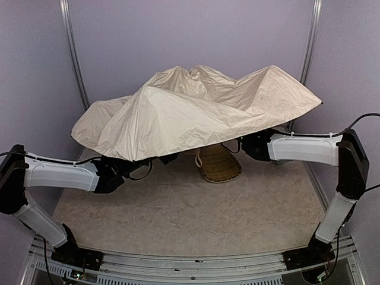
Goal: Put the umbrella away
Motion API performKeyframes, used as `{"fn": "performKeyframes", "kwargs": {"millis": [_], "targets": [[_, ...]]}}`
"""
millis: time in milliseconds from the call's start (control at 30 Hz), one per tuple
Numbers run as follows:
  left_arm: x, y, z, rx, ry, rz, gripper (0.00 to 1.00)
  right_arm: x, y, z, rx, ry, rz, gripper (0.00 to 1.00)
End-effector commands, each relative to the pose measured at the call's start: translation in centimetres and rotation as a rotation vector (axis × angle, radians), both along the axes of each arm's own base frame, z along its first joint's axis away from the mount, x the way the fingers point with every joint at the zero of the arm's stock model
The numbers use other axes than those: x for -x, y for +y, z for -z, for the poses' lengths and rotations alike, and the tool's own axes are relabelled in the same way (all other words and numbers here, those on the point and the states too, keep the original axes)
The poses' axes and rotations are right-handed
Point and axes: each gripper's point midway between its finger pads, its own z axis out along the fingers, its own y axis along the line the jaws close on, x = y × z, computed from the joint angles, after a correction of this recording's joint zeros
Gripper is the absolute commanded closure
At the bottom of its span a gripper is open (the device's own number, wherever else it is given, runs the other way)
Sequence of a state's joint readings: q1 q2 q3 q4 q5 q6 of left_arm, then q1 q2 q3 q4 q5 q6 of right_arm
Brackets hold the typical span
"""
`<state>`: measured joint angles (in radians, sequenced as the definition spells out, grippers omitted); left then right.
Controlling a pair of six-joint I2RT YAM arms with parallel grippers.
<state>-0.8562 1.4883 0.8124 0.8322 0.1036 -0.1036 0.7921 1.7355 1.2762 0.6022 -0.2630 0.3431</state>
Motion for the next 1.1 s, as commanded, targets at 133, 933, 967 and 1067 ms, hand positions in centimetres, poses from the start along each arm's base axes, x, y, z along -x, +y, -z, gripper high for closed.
{"fn": "performKeyframes", "kwargs": {"millis": [133, 933, 967, 1067], "targets": [[-1.0, 0.0, 1.6, -0.016, 0.039, 0.046, 0.29, 1.7, -0.8, -4.1, -0.179, -0.093, -0.012, 1.00], [-2.2, 1.5, -2.0, 0.091, -0.021, 0.016, 1.00, 3.1, 1.1, 5.1, 0.134, -0.020, -0.027, 1.00], [-2.1, 1.7, -3.1, 0.106, -0.048, 0.012, 1.00, 3.0, 1.1, 6.5, 0.164, 0.001, -0.015, 1.00], [-1.7, 2.2, -6.0, 0.159, -0.118, 0.005, 1.00, 3.2, 1.6, 10.5, 0.241, 0.058, -0.010, 1.00]]}}
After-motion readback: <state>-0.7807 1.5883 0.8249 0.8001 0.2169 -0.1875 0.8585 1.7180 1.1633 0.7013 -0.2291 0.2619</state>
